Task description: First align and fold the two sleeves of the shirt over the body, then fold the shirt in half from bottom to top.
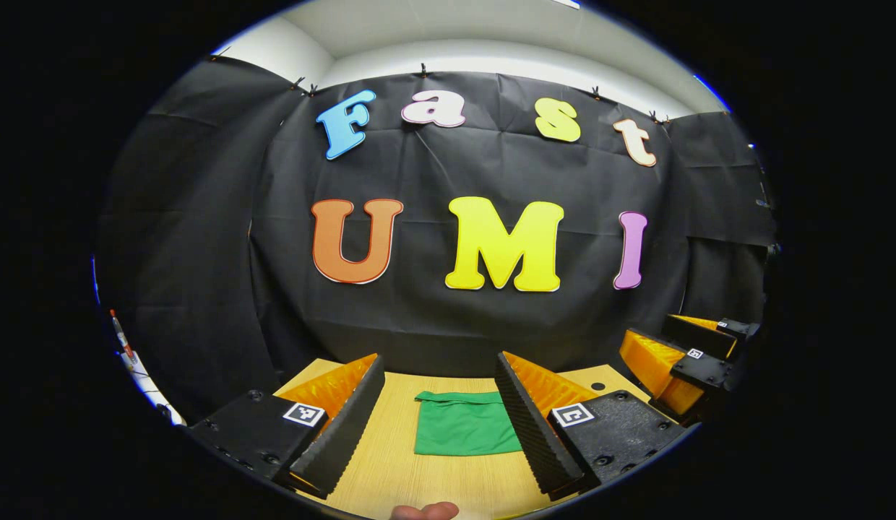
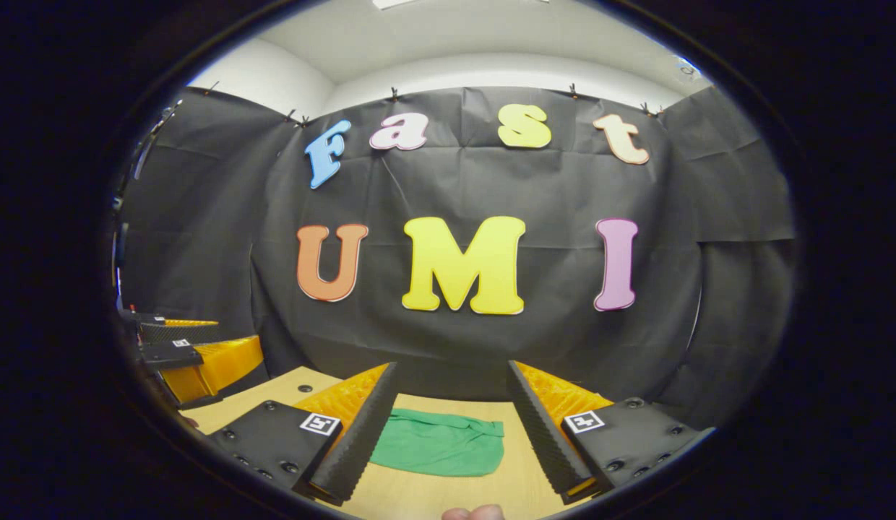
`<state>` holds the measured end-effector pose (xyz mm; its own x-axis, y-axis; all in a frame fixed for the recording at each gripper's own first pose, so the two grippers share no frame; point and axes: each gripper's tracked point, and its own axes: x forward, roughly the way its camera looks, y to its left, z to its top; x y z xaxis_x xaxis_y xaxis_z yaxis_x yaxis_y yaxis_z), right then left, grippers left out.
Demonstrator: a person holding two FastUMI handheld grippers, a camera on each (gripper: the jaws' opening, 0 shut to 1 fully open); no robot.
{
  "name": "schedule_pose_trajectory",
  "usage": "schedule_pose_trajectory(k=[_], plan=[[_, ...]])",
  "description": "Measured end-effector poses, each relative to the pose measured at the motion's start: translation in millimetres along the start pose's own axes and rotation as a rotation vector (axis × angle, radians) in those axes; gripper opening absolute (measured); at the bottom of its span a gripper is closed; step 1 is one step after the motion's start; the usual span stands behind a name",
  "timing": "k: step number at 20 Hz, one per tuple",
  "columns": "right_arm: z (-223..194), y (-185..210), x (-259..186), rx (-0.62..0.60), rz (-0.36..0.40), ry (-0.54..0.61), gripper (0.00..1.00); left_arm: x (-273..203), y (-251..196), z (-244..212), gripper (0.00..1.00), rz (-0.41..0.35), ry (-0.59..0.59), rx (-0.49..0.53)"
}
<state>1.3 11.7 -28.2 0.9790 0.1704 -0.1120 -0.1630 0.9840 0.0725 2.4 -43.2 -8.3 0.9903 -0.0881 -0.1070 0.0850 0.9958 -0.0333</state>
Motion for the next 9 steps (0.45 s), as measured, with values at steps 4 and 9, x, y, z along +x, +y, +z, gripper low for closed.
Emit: schedule_pose_trajectory(k=[4,9], plan=[[-3.6,0.7,5.6,-0.001,0.009,0.006,0.96,2.1,-0.5,0.4,0.98,0.005,0.000,0.003],[-7.1,-2.1,9.3,-0.001,0.008,0.016,0.93,5.4,-1.2,-1.6,0.98,0.010,0.003,0.008]])
